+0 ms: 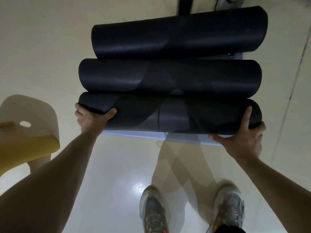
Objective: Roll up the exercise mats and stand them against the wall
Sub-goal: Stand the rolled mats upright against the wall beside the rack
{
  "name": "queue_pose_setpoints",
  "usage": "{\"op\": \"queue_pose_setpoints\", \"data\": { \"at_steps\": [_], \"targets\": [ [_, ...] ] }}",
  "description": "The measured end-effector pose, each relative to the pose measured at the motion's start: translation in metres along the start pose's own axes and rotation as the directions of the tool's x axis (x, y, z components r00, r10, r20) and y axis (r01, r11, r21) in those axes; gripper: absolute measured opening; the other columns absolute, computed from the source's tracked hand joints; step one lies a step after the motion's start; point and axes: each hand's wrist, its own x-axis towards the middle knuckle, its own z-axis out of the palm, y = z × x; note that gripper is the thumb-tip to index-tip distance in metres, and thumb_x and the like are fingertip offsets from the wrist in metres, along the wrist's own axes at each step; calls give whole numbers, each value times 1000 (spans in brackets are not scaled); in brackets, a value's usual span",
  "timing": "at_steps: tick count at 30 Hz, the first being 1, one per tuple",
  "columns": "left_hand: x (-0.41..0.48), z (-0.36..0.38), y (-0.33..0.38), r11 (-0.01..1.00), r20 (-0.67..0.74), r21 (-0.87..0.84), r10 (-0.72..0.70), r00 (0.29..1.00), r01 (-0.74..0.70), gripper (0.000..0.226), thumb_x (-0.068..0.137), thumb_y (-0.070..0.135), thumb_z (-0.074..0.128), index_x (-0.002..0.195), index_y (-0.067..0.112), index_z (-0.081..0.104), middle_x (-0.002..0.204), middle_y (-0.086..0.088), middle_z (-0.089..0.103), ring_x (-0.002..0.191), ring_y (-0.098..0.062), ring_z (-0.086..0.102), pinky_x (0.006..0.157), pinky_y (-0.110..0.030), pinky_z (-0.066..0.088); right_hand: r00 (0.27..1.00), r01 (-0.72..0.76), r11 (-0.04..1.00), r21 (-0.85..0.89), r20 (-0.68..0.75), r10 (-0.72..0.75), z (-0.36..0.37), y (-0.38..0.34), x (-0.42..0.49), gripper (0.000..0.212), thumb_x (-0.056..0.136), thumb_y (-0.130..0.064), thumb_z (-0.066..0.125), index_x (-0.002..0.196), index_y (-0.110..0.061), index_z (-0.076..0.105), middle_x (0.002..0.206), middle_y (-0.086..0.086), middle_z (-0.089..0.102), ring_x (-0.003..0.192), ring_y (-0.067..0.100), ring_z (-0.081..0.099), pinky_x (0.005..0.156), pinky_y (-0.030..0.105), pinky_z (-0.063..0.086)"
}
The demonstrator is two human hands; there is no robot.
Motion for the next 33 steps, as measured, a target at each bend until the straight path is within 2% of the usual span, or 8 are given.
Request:
{"op": "queue_pose_setpoints", "data": {
  "at_steps": [8,19,23,25,27,29,31,33],
  "targets": [
    [19,-19,0,992,105,-116,-40,994,53,116,56,58,92,143,15,30,145,-5,45,131,-31,48,108,-48,44,1000,-16,999,47,-6,16,-3,-5,7,136,54,-44,100,155,-38,9,142,34,27,119,62,43,100,67,47],
    [-25,-67,-125,929,18,63,-366,931,364,115,63,68,84,140,2,31,138,-22,51,124,-44,53,104,-56,46,981,160,984,-81,122,-149,6,-58,-15,134,51,-49,100,153,-44,14,136,28,33,116,51,44,97,61,48],
    [3,-85,-120,934,22,113,-343,939,338,115,66,67,82,146,5,27,143,-23,45,127,-47,49,104,-59,46,981,173,985,-16,93,-170,18,-78,-21,134,52,-47,99,154,-45,12,147,25,28,126,49,42,102,62,48],
    [5,-86,-105,937,-8,295,-196,981,190,107,77,62,77,153,10,22,147,-25,38,131,-51,42,107,-62,41,994,110,989,97,9,-111,25,-78,-31,140,51,-42,100,157,-43,8,154,21,22,132,48,39,102,63,48],
    [-6,-78,-79,879,49,435,194,980,-195,83,90,48,69,155,16,28,149,-22,39,132,-48,40,107,-59,38,994,-106,971,212,-3,109,39,-74,-47,146,54,-46,99,161,-35,1,159,20,18,135,50,38,101,63,47],
    [-24,-57,-41,756,313,352,460,831,-551,81,86,57,67,153,24,37,147,-13,49,132,-38,44,107,-53,40,922,-386,876,290,130,364,58,-70,-68,142,61,-63,91,162,-21,0,157,24,24,133,52,43,102,60,47],
    [-43,-25,-7,635,618,292,445,648,-715,114,66,76,73,157,29,23,156,-7,39,140,-33,38,115,-51,35,807,-584,750,311,322,495,77,-72,-86,123,74,-78,71,158,-8,15,150,26,37,128,50,50,101,55,47],
    [-51,3,9,426,712,370,441,546,-826,136,52,84,75,158,31,7,161,-7,28,143,-36,34,117,-56,31,731,-677,613,407,468,497,96,-86,-98,106,84,-82,53,153,-4,33,145,22,49,126,44,53,104,51,46]
  ]
}}
